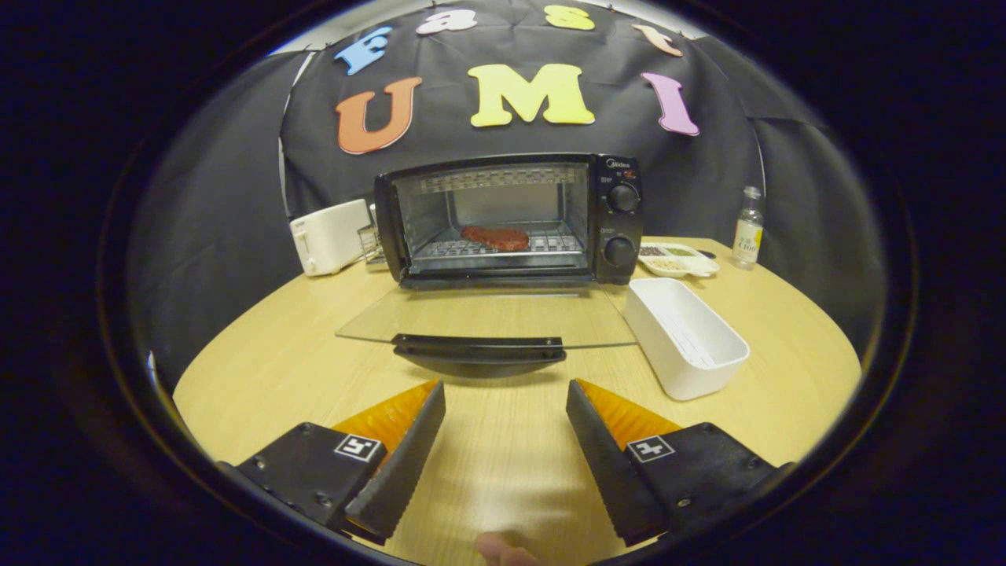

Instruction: Open the toaster oven, put the food inside, and close the toaster oven door.

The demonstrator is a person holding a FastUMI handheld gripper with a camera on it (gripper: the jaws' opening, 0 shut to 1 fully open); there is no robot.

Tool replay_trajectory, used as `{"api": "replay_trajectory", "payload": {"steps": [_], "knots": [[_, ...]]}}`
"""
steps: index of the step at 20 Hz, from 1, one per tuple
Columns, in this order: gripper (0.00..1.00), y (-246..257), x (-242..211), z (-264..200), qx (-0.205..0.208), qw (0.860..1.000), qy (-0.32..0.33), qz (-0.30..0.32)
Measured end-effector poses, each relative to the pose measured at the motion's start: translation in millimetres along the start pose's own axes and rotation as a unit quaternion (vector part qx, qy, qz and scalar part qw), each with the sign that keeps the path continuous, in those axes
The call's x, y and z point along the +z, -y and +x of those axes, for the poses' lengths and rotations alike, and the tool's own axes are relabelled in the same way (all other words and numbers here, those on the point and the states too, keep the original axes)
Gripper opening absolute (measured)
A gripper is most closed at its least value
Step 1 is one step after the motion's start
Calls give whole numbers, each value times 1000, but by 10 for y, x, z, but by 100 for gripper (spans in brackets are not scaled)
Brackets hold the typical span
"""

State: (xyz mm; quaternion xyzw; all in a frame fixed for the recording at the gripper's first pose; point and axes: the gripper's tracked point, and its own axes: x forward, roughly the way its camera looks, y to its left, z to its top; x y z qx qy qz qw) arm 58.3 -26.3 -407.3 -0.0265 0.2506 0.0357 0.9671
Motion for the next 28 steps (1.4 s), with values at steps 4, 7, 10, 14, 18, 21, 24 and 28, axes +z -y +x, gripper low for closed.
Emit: {"api": "replay_trajectory", "payload": {"steps": [4, 7, 10, 14, 18, 21, 24, 28], "knots": [[98, -185, -17, 130, 9, 1000, -13, -3], [98, -220, -9, 222, 4, 1000, -23, -5], [98, -167, -87, 313, -11, 998, -59, 12], [98, -275, -76, 423, 32, 995, -72, 66], [100, -441, 7, 450, 65, 994, -66, 64], [100, -351, 114, 462, 24, 998, -39, 54], [100, -295, 283, 469, -2, 999, 11, 39], [100, -217, 321, 520, -26, 999, 21, 6]]}}
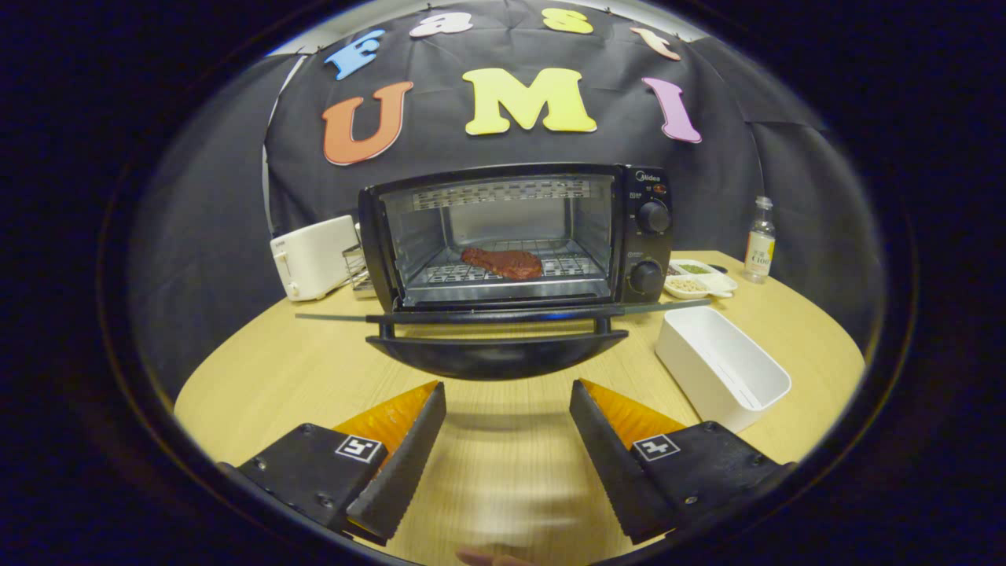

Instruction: Open the toaster oven, put the food inside, and close the toaster oven door.

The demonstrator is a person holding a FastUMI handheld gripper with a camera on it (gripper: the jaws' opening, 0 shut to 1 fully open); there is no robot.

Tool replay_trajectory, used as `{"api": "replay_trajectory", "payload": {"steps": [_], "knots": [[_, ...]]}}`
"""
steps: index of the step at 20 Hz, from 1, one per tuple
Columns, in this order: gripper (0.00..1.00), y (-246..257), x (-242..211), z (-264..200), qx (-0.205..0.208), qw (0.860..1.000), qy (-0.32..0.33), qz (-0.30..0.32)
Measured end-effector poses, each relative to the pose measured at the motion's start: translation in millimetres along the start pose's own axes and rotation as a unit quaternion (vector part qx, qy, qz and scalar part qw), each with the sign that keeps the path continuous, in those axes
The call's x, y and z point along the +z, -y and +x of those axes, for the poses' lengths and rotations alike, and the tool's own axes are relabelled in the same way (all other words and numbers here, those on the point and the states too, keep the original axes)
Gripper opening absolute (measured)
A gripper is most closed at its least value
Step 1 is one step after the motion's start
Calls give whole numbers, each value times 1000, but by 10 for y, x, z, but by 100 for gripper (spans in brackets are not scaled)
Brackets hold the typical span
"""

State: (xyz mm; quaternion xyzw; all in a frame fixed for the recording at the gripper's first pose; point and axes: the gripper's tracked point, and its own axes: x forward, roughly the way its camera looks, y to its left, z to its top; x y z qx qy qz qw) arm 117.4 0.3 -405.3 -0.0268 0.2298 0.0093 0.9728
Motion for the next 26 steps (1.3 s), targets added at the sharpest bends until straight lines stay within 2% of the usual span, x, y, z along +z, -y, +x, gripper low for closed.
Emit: {"api": "replay_trajectory", "payload": {"steps": [5, 9, 16, 20, 23, 26], "knots": [[100, -49, 143, -16, 5, 1000, 4, -7], [100, -120, 627, -50, 5, 998, 51, -28], [100, -155, 1115, 86, -3, 997, 67, -36], [100, -115, 1639, 113, -20, 993, 106, -53], [100, -95, 2116, -136, -25, 987, 143, -68], [100, -169, 2596, -630, -1, 982, 183, -47]]}}
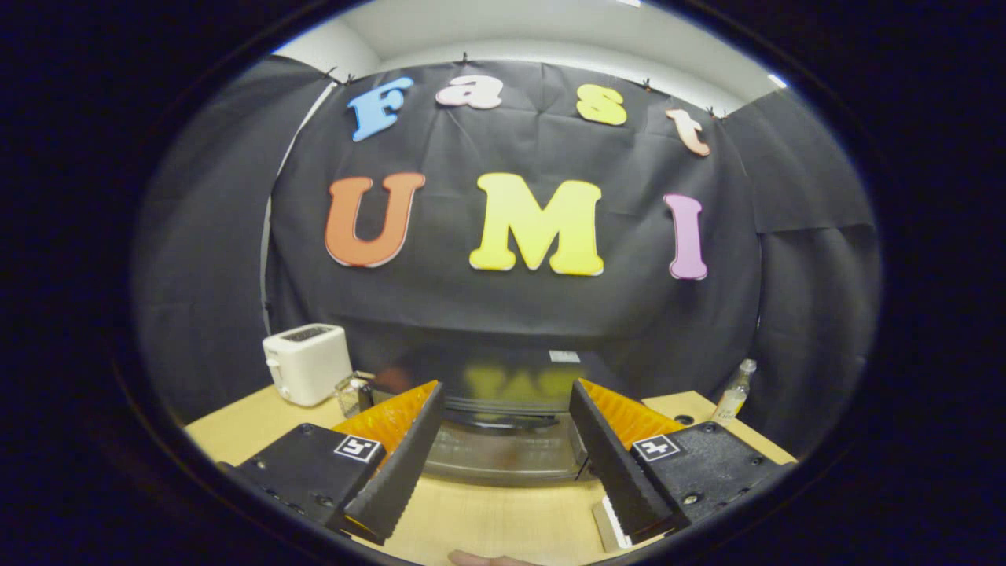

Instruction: Open the toaster oven, put the food inside, and close the toaster oven door.

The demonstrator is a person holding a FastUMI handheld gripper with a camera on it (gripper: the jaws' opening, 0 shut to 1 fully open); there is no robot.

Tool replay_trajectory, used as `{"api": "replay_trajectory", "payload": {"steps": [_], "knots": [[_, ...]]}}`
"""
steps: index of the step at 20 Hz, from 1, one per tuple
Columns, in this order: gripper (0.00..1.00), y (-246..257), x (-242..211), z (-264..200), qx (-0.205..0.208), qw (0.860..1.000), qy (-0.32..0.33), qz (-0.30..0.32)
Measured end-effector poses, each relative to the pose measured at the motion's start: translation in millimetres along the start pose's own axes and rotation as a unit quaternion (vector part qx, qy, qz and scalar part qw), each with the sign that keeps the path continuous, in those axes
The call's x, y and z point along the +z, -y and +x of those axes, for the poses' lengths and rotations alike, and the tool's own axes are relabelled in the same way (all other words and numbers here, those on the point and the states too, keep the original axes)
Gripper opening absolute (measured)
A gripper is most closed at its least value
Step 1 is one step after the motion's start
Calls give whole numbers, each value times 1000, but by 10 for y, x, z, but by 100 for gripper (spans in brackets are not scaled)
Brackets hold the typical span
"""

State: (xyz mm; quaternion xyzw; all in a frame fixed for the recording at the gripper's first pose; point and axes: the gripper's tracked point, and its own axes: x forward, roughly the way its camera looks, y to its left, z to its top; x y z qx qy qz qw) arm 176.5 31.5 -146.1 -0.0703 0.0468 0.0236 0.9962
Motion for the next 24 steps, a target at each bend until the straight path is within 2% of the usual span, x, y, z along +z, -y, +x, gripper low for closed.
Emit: {"api": "replay_trajectory", "payload": {"steps": [4, 7, 10, 12, 19, 24], "knots": [[100, 146, 692, -515, -26, 999, 39, 24], [100, 68, 945, -927, -11, 999, 32, 34], [100, 230, 1248, -1306, -30, 998, 54, 25], [100, 203, 1395, -1597, -24, 997, 70, 27], [100, 338, 1547, -2474, -2, 996, 94, 13], [100, 576, 1306, -2828, -3, 996, 87, 6]]}}
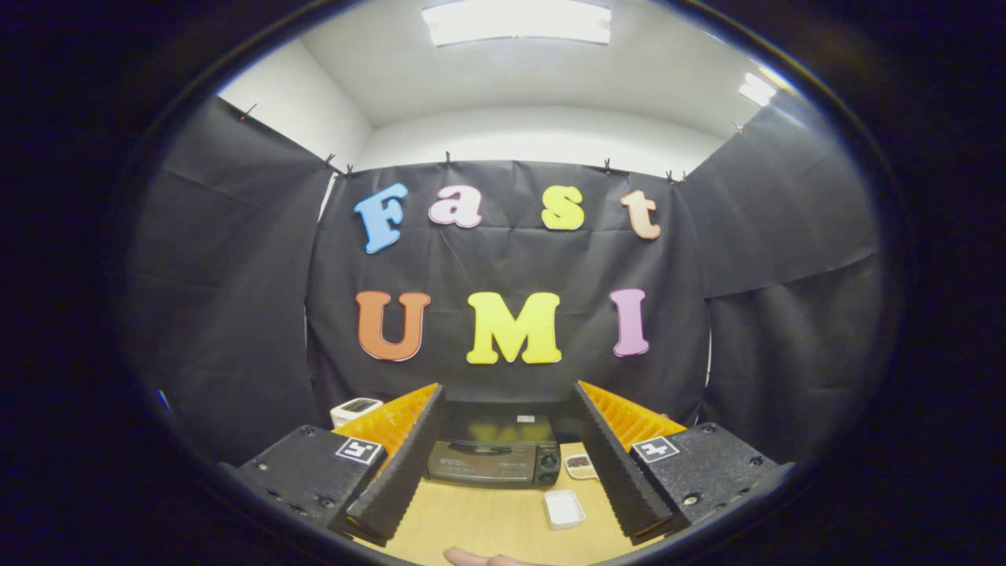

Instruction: Open the toaster oven, put the food inside, and close the toaster oven door.

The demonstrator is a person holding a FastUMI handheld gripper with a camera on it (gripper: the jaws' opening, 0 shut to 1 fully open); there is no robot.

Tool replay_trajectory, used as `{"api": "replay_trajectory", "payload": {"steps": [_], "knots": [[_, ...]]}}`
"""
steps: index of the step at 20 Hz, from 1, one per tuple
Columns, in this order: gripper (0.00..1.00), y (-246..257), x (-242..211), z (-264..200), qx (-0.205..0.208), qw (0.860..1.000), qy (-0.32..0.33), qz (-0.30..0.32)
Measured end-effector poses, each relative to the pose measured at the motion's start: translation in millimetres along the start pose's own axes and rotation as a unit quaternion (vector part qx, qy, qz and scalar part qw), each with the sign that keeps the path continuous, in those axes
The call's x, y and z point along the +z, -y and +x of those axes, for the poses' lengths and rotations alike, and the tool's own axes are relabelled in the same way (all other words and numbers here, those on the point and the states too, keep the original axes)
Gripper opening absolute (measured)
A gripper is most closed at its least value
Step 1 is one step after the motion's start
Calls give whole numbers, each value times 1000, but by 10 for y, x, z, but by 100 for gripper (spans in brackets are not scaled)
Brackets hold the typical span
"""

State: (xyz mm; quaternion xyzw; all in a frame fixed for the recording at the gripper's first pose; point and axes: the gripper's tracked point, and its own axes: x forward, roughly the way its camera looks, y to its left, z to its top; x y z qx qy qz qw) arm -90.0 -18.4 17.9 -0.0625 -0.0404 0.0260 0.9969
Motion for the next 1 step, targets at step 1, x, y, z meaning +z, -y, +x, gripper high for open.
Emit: {"api": "replay_trajectory", "payload": {"steps": [1], "knots": [[100, 107, -92, -61, -8, 1000, -8, -6]]}}
